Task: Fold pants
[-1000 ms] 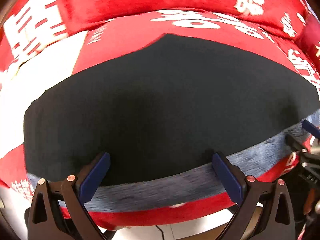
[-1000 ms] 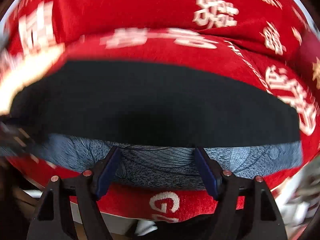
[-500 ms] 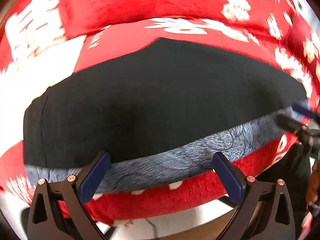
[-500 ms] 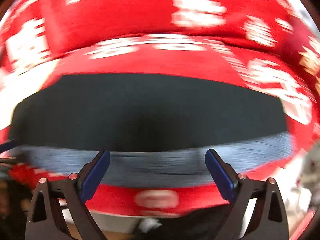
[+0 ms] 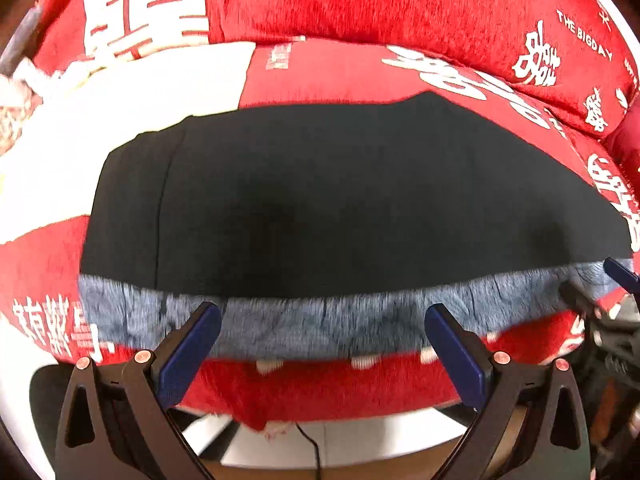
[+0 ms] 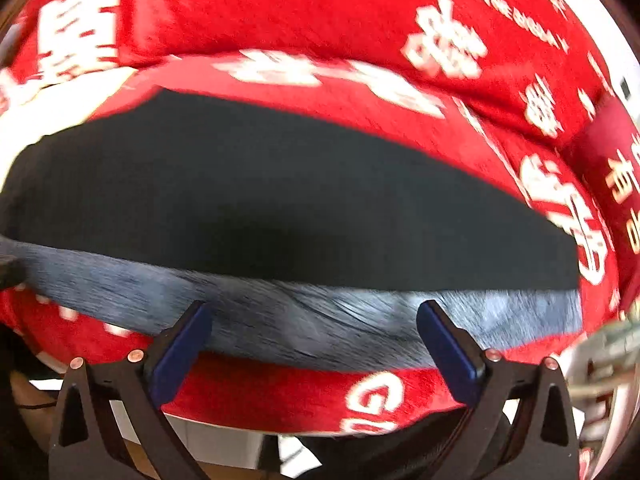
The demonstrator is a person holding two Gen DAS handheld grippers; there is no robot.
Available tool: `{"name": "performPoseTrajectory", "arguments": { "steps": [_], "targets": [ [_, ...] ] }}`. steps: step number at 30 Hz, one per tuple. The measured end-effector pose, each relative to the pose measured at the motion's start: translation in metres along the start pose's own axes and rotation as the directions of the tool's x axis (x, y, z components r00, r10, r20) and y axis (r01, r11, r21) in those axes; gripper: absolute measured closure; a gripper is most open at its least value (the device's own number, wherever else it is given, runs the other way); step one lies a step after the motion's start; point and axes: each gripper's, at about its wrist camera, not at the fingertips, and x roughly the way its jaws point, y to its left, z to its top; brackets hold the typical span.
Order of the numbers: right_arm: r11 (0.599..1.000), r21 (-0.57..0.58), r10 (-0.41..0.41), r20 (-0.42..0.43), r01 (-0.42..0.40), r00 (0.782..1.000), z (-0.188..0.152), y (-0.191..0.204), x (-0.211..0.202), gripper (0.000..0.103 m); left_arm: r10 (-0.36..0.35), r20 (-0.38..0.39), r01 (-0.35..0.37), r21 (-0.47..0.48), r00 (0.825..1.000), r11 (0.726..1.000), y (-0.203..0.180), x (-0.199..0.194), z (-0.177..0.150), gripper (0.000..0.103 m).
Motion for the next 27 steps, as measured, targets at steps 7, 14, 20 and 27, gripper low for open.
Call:
{"name": "performPoseTrajectory", "arguments": {
  "steps": [7,14,20,27],
  "targets": [
    [0.997,-0.055,0.042,-0.070,-0.046,0.997,0.011,0.020,0.037,0.001,0.098,-0.097,-0.103,-0.041,0.990,0.994,0.031,0.027,-0.015,0.000],
    [0.999,0.003,0.035,0.252,-0.037,0.967,0.028,-0.015,-0.013,0.000,0.063,-0.026,-0.067,-0.169,0.998,0.983,0.061,0.011,0.008,0.000],
    [0.996,0.034,0.082,0.050,-0.084,0.995,0.087,-0.012,0.056,0.000,0.092,-0.029,-0.096,-0.212,0.995,0.973,0.064,0.036,0.053,0.000],
    [0.974,0.214,-0.072,-0.010,0.073,0.997,0.065,-0.144,0.074,0.001,0.011,-0.057,-0.028,-0.294,0.998,0.955,0.102,0.037,0.047,0.000]
  ]
}}
